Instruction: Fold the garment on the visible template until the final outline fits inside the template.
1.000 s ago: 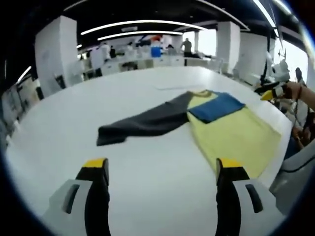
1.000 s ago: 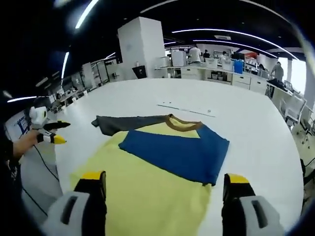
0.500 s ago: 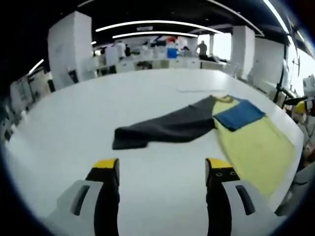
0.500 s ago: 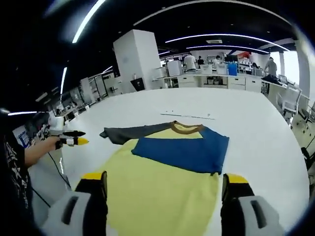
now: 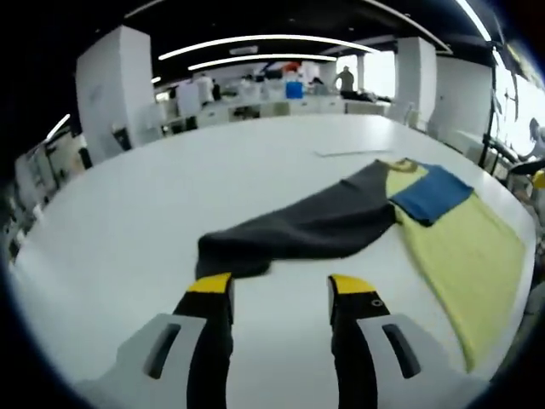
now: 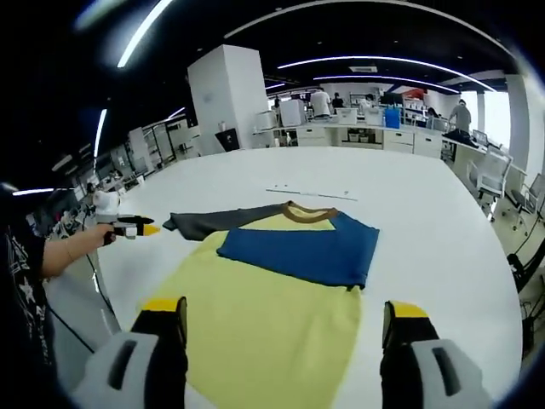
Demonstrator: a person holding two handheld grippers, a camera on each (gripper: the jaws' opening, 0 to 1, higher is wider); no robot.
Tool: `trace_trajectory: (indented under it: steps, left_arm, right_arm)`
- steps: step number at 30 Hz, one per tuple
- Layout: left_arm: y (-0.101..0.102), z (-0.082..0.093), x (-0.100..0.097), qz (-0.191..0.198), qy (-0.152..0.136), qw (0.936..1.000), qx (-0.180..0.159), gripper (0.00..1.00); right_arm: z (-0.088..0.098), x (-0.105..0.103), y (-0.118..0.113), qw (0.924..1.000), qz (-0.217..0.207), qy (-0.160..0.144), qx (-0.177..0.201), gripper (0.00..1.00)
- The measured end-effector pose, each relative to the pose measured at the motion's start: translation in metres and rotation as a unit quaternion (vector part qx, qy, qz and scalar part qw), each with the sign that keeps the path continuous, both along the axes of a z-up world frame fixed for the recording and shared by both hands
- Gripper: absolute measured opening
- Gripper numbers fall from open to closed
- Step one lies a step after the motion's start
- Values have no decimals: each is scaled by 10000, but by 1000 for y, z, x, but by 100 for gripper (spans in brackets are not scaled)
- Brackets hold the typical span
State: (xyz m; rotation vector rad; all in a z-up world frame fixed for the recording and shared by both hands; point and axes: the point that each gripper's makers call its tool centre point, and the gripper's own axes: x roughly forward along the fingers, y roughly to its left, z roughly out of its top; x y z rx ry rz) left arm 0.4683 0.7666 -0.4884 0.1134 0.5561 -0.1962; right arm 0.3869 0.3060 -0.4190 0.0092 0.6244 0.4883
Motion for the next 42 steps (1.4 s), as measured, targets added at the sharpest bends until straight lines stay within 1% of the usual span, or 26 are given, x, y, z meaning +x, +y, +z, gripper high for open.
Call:
trace_trajectory:
  steps: [2, 5, 10, 13, 16, 18, 19, 20, 23, 28, 29, 33, 36, 42]
  left_arm:
    - [3, -4, 6, 13, -37, 10000, -37, 39]
    - [3, -10, 13, 11, -31, 10000, -1, 37]
    - [1, -20, 21, -47, 43, 10000, -19, 31]
    - [4, -26, 28, -89, 88, 9999, 12, 29]
    - [-1, -27, 29, -173, 99, 9996, 222, 23]
    - [3, -30, 34, -180, 96, 9996, 196, 21]
    - [-1, -28, 34, -190, 98, 9996, 182, 20]
    - [-2, -29, 34, -189, 111, 9996, 193, 19]
    - [4, -38, 39, -186, 175, 9990, 372, 16]
    - [3, -45, 41, -215, 246, 9986, 417, 14]
    - [1, -43, 42, -219, 189, 9988, 401, 13]
    - [3, -44, 45, -142, 153, 9992, 331, 10]
    - [3, -43, 45, -90, 145, 9996, 242, 3]
    - [4, -43, 44, -152, 168, 9993, 311, 1]
  right_arm:
    - [2, 0, 1, 10000, 0, -13, -7, 96]
    - [3, 0, 2, 10000, 9, 1, -16, 95]
    - [-1, 1, -1, 9999, 6, 37, -106, 95]
    - [-1, 1, -1, 9999, -29, 38, -90, 95]
    - [-3, 2, -1, 9999, -123, 75, 23, 94]
    - [-5, 1, 1, 9999, -122, 92, 16, 93]
    - [-6, 1, 1, 9999, -124, 100, 4, 93]
    - [-6, 0, 1, 9999, -128, 107, 1, 93]
    - [-6, 1, 1, 9997, -195, 101, 57, 92]
    - [-8, 0, 3, 9994, -284, 133, 143, 92]
    - [-9, -1, 4, 9994, -282, 144, 149, 91]
    - [-11, -3, 5, 9993, -274, 180, 163, 91]
    - [-11, -4, 2, 9993, -288, 190, 139, 91]
    - [-9, -6, 0, 9991, -350, 174, 145, 91]
